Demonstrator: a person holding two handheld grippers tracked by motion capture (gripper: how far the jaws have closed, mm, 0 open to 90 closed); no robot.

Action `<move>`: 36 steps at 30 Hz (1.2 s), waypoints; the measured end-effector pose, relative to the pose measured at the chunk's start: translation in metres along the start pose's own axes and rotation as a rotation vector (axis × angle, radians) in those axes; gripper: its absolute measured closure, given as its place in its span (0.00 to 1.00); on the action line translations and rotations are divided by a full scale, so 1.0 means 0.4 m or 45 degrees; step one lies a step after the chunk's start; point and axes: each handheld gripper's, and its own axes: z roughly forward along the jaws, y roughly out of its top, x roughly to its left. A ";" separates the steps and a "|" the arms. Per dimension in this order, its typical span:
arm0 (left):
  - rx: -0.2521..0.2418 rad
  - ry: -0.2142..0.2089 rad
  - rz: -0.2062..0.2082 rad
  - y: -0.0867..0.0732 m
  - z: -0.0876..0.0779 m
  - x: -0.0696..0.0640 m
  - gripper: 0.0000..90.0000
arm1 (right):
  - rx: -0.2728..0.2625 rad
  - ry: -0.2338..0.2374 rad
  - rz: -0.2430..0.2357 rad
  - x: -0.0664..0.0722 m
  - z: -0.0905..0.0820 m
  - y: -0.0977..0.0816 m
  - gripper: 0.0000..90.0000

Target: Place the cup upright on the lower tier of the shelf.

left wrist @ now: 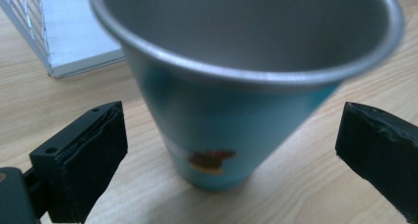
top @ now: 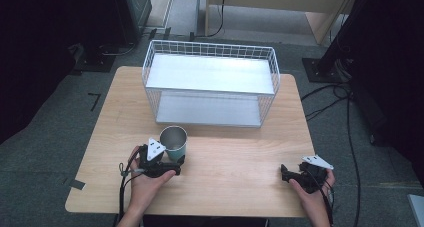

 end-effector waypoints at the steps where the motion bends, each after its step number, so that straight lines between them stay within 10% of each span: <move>1: 0.004 0.005 0.000 0.002 0.005 -0.001 0.00 | -0.001 -0.001 -0.002 0.000 0.000 0.000 0.00; 24: -0.063 0.070 0.049 0.023 0.038 -0.008 0.20 | -0.001 0.000 -0.001 0.000 0.000 0.000 0.00; 36: -0.211 0.065 0.070 0.054 0.007 -0.017 0.20 | 0.000 0.000 0.000 0.000 0.000 0.000 0.00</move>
